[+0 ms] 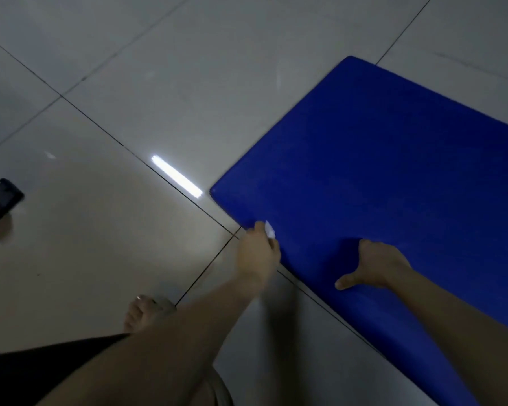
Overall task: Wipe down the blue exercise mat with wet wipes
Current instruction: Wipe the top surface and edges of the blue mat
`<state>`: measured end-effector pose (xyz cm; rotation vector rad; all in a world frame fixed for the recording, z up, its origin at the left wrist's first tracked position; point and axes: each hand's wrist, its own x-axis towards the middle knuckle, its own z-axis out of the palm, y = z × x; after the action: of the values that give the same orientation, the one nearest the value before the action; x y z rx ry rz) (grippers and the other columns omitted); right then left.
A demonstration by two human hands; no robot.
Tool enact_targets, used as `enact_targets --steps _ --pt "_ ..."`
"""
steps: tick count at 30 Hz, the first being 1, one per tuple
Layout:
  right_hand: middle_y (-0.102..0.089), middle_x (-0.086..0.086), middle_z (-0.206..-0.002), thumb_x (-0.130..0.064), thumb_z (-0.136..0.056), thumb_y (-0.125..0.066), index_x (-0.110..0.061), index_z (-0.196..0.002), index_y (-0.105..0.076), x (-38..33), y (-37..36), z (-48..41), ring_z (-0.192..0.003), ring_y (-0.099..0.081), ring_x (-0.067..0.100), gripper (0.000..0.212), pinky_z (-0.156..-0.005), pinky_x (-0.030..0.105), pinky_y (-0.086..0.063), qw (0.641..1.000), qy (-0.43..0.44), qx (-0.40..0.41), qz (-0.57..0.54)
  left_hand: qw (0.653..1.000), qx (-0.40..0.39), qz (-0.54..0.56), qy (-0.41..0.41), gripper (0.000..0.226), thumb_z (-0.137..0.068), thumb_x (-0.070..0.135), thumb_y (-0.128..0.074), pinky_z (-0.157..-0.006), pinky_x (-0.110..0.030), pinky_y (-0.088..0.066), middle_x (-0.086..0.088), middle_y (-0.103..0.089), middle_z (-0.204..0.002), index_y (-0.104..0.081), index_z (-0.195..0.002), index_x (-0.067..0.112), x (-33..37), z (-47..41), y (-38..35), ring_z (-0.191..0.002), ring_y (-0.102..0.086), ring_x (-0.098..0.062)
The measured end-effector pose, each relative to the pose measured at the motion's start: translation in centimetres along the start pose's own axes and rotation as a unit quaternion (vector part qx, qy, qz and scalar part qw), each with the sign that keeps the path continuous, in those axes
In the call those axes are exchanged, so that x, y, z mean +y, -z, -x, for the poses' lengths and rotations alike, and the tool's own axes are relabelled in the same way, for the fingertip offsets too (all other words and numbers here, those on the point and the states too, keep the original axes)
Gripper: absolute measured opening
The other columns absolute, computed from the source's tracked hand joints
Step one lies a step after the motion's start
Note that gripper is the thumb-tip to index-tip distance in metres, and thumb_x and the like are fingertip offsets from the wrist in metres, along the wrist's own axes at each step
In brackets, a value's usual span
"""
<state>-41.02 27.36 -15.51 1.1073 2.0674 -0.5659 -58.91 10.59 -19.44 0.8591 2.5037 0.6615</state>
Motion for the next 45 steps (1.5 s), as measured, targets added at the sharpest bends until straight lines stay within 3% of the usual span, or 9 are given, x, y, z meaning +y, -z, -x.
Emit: enact_targets --steps 7,12,17,22,27,33,38,42,45 --pt "-0.048 0.01 -0.14 -0.078 -0.059 -0.078 -0.009 -0.152 -0.024 0.3 -0.4 1.0 -0.121 -0.054 0.026 0.128 -0.09 0.036 -0.054 1.0 0.002 0.017 -0.015 0.969 0.023 0.2 0.142 0.012 -0.103 0.025 -0.053 -0.069 -0.013 -0.044 0.011 -0.06 -0.09 -0.058 -0.094 0.019 1.9 3.1 -1.2 -0.08 -0.056 0.0" --pt "-0.036 0.008 -0.135 -0.075 -0.073 -0.07 -0.014 -0.141 -0.031 0.5 -2.3 4.0 -0.116 -0.047 0.024 0.099 -0.086 0.04 -0.056 0.997 0.034 0.064 0.0 0.814 0.017 0.419 0.402 0.015 -0.098 0.03 -0.063 -0.074 -0.033 -0.057 -0.003 -0.065 -0.1 -0.055 -0.1 0.018 5.1 1.6 -0.8 -0.084 -0.065 -0.019" --pt "-0.015 0.017 -0.155 -0.087 -0.065 -0.061 -0.012 -0.156 -0.001 -0.1 -5.2 8.3 -0.14 -0.027 0.032 0.133 -0.102 0.047 -0.044 0.982 0.02 0.096 0.163 0.716 -0.051 0.557 0.417 0.041 -0.082 0.015 -0.083 -0.068 -0.029 -0.056 -0.006 -0.064 -0.111 -0.058 -0.113 0.01 5.8 0.1 0.2 -0.088 -0.064 -0.019" --pt "0.003 0.025 -0.164 -0.036 -0.091 -0.061 -0.005 -0.154 0.023 0.5 -6.3 10.0 -0.149 -0.014 0.041 0.109 -0.111 0.05 -0.038 0.961 -0.008 0.196 0.195 0.782 -0.071 0.523 0.332 0.041 -0.084 0.021 -0.08 -0.056 -0.029 -0.05 -0.004 -0.064 -0.088 -0.061 -0.119 0.012 7.9 -1.6 2.1 -0.07 -0.062 -0.017" --pt "-0.001 0.014 -0.166 -0.044 -0.094 -0.062 -0.017 -0.159 0.011 -1.4 -4.1 7.8 -0.15 -0.015 0.031 0.101 -0.117 0.045 -0.034 0.967 0.106 0.184 0.14 0.791 -0.024 0.511 0.336 0.034 -0.086 0.017 -0.076 -0.065 -0.03 -0.053 -0.006 -0.065 -0.1 -0.059 -0.116 0.013 5.1 -3.8 5.3 -0.085 -0.065 -0.02" --pt "-0.05 -0.001 -0.133 -0.062 -0.088 -0.062 -0.019 -0.131 -0.051 -6.9 -2.5 3.8 -0.116 -0.052 0.016 0.062 -0.09 0.036 -0.053 0.971 0.163 0.171 -0.049 0.858 0.092 0.393 0.317 0.041 -0.09 0.022 -0.075 -0.079 -0.033 -0.057 -0.009 -0.064 -0.105 -0.058 -0.123 0.003 -4.4 -9.0 11.0 -0.086 -0.064 -0.024" --pt "-0.052 -0.003 -0.107 -0.073 -0.067 -0.076 -0.02 -0.105 -0.045 -4.6 -3.0 1.7 -0.083 -0.055 0.013 0.073 -0.065 0.031 -0.05 0.986 0.034 0.063 -0.151 0.89 0.052 0.305 0.334 0.035 -0.087 0.026 -0.08 -0.072 -0.031 -0.057 -0.007 -0.064 -0.092 -0.06 -0.11 0.008 -8.3 -11.7 12.1 -0.077 -0.066 -0.021" --pt "-0.046 0.004 -0.135 -0.077 -0.067 -0.073 -0.013 -0.139 -0.034 -5.2 -3.2 1.2 -0.111 -0.054 0.021 0.103 -0.08 0.038 -0.055 0.993 0.026 0.064 -0.093 0.908 0.003 0.28 0.313 0.046 -0.08 0.039 -0.074 -0.084 -0.024 -0.054 -0.008 -0.071 -0.114 -0.067 -0.114 0.008 -10.6 -13.2 11.3 -0.092 -0.069 -0.018" --pt "-0.038 0.008 -0.15 -0.083 -0.069 -0.064 -0.01 -0.152 -0.02 -5.6 -3.0 1.2 -0.127 -0.049 0.025 0.119 -0.088 0.038 -0.052 0.995 0.02 0.053 -0.086 0.95 0.019 0.185 0.25 0.027 -0.08 0.022 -0.071 -0.08 -0.039 -0.062 -0.013 -0.074 -0.093 -0.068 -0.096 0.001 -10.7 -12.6 11.5 -0.084 -0.072 -0.026"
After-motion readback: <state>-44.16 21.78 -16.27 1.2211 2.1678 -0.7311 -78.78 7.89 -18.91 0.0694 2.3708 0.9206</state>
